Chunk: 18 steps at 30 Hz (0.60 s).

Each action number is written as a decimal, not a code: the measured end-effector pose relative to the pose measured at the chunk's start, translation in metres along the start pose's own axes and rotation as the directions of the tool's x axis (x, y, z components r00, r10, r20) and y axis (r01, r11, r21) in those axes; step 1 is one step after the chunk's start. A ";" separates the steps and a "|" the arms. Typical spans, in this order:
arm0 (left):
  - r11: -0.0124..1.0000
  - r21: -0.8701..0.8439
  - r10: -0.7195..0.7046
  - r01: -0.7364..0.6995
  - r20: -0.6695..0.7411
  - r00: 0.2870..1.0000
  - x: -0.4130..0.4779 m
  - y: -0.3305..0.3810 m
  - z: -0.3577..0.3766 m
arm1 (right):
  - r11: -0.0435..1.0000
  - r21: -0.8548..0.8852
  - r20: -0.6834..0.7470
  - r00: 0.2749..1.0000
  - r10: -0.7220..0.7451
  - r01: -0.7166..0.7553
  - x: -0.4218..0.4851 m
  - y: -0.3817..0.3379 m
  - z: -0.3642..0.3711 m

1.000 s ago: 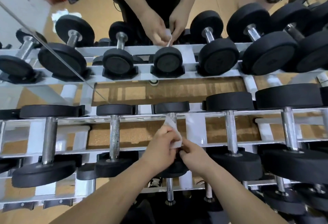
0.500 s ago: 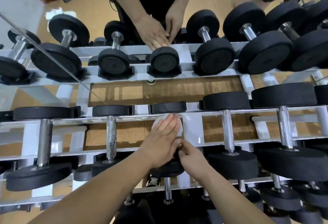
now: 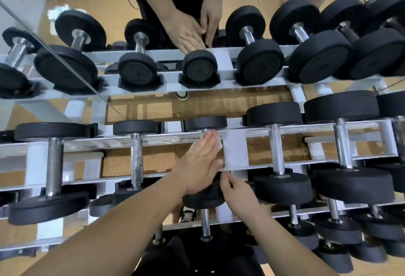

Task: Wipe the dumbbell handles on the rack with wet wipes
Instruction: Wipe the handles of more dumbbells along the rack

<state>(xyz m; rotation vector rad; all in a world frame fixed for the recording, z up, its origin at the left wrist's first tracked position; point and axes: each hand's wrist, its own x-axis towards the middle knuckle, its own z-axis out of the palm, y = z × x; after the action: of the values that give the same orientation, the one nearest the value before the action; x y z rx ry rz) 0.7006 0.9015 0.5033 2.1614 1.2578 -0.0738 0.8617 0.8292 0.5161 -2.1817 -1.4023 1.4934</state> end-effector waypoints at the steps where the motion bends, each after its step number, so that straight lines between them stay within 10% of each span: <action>1: 0.999 -0.042 -0.002 0.002 0.011 1.000 -0.007 0.004 0.008 | 1.000 -0.015 0.017 1.000 0.001 -0.001 -0.001 0.002 0.000; 6: 0.973 -0.225 0.066 -0.043 0.096 0.993 -0.052 0.013 0.031 | 1.000 0.025 0.093 0.995 -0.018 0.016 -0.005 0.005 -0.002; 18: 0.994 0.064 0.087 -0.091 0.060 0.994 -0.036 0.018 0.019 | 0.999 0.000 0.111 0.993 -0.033 0.033 -0.005 0.004 -0.004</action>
<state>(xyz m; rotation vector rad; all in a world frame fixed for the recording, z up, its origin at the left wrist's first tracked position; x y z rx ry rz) 0.7003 0.8572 0.5092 2.2541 1.1400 -0.1412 0.8671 0.8246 0.5191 -2.0950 -1.4655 1.6256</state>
